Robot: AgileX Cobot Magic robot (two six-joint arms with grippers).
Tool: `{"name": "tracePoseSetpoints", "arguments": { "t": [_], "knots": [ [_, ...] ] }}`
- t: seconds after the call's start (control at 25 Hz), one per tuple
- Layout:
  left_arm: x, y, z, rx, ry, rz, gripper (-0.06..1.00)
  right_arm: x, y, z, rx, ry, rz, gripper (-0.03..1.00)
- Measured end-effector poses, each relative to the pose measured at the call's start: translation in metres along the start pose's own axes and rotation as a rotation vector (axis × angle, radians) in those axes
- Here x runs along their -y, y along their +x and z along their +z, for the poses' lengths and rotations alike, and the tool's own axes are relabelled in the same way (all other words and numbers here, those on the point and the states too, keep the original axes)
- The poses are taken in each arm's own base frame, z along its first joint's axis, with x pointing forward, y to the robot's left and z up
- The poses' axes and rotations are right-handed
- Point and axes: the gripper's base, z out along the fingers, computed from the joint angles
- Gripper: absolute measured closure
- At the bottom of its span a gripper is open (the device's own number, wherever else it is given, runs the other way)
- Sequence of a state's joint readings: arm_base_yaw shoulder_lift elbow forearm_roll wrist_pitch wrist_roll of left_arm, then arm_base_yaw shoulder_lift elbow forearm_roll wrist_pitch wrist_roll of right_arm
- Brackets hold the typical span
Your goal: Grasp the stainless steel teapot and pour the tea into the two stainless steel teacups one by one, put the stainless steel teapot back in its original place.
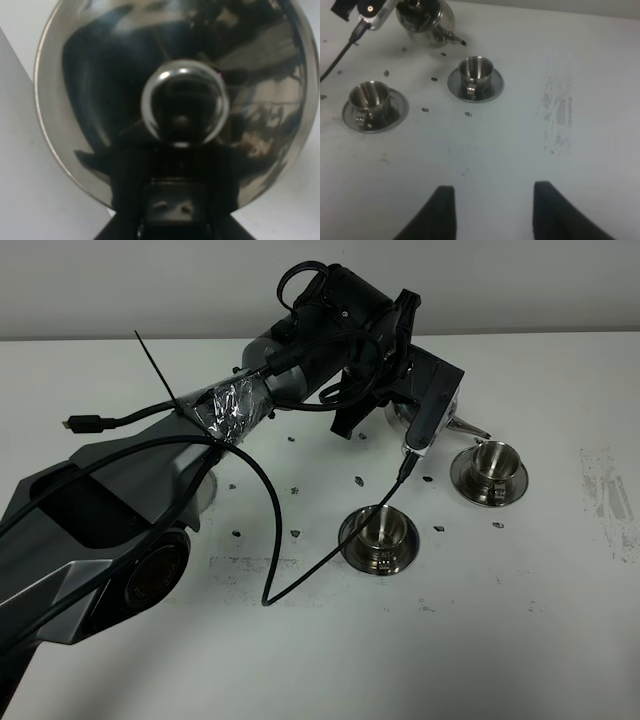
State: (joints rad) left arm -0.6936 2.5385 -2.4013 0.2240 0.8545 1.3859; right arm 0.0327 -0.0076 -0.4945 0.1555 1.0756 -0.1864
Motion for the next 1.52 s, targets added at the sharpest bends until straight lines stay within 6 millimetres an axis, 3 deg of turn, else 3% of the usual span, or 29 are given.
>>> {"name": "tracePoseSetpoints", "arguments": {
  "t": [1.2, 1.52],
  "knots": [
    [-0.005, -0.015, -0.004, -0.099, -0.069, 0.180, 0.76, 0.000, 0.000, 0.000, 0.000, 0.000, -0.001, 0.59],
    [0.000, -0.025, 0.005, -0.092, -0.073, 0.201, 0.76, 0.000, 0.000, 0.000, 0.000, 0.000, -0.001, 0.59]
  ]
}}
